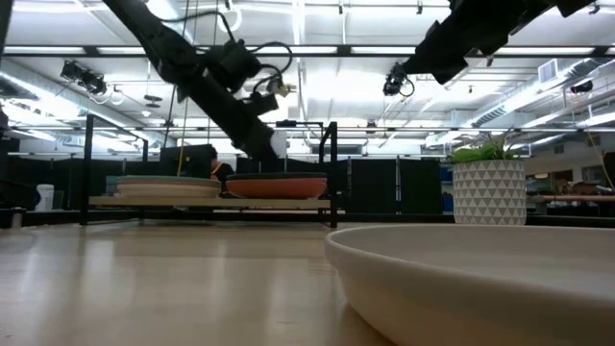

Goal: Place and stack plates onto a shelf
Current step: Stack the dark blue plate on the pink plate

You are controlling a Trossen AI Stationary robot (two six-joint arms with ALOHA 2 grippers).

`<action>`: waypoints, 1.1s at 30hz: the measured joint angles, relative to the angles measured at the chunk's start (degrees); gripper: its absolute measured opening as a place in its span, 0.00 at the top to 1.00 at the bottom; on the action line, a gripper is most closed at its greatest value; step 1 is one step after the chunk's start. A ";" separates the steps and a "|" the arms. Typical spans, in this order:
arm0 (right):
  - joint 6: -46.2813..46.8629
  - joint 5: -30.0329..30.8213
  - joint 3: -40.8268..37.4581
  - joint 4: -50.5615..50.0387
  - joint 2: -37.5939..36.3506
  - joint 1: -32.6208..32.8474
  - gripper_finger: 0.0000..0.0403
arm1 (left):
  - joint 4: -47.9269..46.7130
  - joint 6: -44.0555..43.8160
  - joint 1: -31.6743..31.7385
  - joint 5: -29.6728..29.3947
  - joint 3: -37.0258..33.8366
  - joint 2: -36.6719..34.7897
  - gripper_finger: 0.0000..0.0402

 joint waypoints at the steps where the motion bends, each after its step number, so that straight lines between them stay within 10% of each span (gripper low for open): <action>1: -0.30 0.02 0.00 0.02 0.00 -0.01 0.62 | 2.45 0.26 0.38 0.60 0.00 1.12 0.61; 14: -1.18 -0.04 0.00 0.17 0.00 0.07 0.62 | 20.91 -2.99 3.42 7.12 0.07 9.32 0.61; 33: -2.07 -0.22 0.00 0.20 0.00 0.13 0.62 | -5.11 -6.39 4.29 17.02 8.83 7.04 0.61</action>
